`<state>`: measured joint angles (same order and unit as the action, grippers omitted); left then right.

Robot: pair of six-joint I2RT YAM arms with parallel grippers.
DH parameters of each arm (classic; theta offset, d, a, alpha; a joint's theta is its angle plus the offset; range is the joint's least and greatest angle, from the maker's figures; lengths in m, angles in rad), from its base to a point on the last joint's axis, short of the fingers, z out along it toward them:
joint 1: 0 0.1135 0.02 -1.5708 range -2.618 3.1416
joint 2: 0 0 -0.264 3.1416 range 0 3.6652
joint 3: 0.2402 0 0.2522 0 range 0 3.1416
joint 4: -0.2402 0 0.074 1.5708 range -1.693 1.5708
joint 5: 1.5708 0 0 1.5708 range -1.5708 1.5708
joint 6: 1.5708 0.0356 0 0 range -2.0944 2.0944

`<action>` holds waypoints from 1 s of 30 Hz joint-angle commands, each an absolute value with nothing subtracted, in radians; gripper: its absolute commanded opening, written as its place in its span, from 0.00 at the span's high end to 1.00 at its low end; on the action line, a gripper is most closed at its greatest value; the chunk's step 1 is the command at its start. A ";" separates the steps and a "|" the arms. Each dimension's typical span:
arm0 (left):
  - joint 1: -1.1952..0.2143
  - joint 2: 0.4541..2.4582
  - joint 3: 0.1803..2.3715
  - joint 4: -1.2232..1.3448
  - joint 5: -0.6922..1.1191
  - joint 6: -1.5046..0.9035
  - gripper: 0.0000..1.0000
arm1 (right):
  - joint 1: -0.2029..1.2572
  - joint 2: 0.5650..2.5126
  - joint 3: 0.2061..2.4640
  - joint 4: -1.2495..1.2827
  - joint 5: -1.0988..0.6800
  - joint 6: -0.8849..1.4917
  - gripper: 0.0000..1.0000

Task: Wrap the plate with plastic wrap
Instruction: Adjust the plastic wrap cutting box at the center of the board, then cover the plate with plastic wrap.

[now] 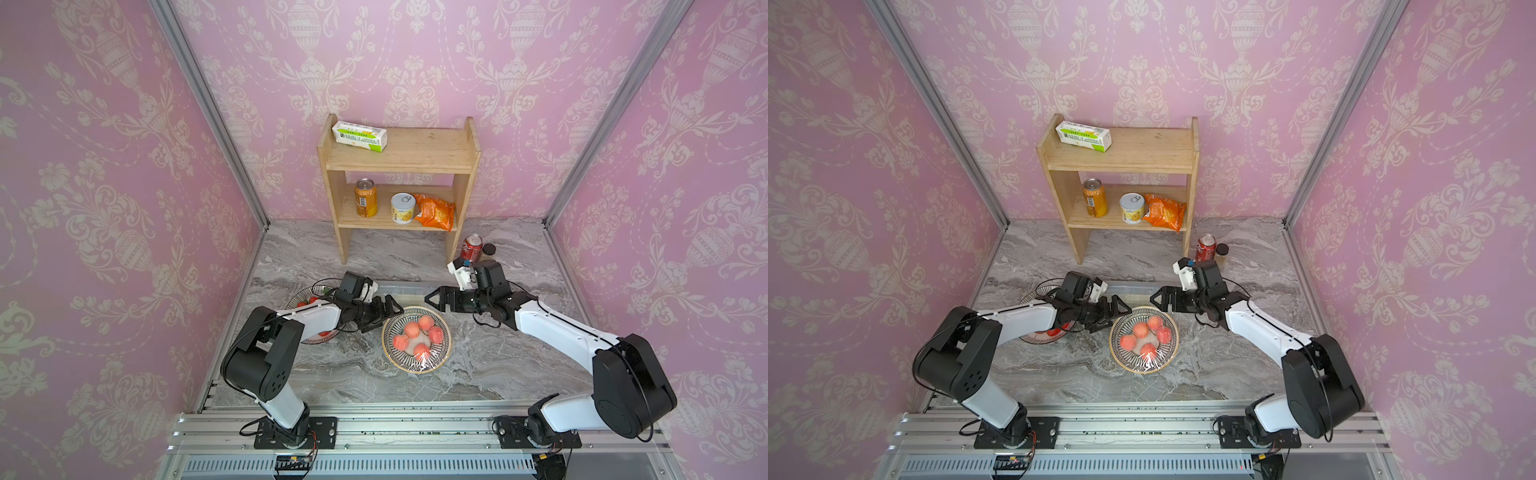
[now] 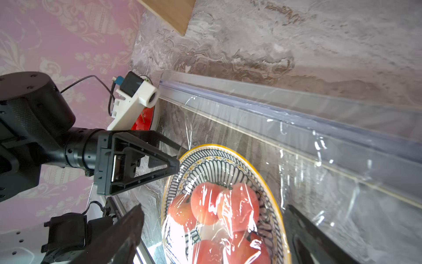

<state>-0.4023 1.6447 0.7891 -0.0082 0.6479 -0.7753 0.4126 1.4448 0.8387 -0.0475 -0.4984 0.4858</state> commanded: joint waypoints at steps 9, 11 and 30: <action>-0.404 1.637 0.764 0.009 0.645 -0.781 0.01 | 0.426 1.632 0.855 0.040 -0.496 0.505 0.02; -0.403 1.636 0.762 0.018 0.652 -0.787 0.01 | 0.426 1.641 0.829 0.048 -0.497 0.517 0.02; -0.401 1.608 0.814 -0.063 0.624 -0.747 0.01 | 0.385 1.459 0.767 -0.090 -0.468 0.478 0.00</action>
<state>-0.4023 1.6413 0.7853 -0.0208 0.6472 -0.7750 0.3988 1.5085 0.7471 0.0162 -0.4824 0.5121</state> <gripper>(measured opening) 0.991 0.996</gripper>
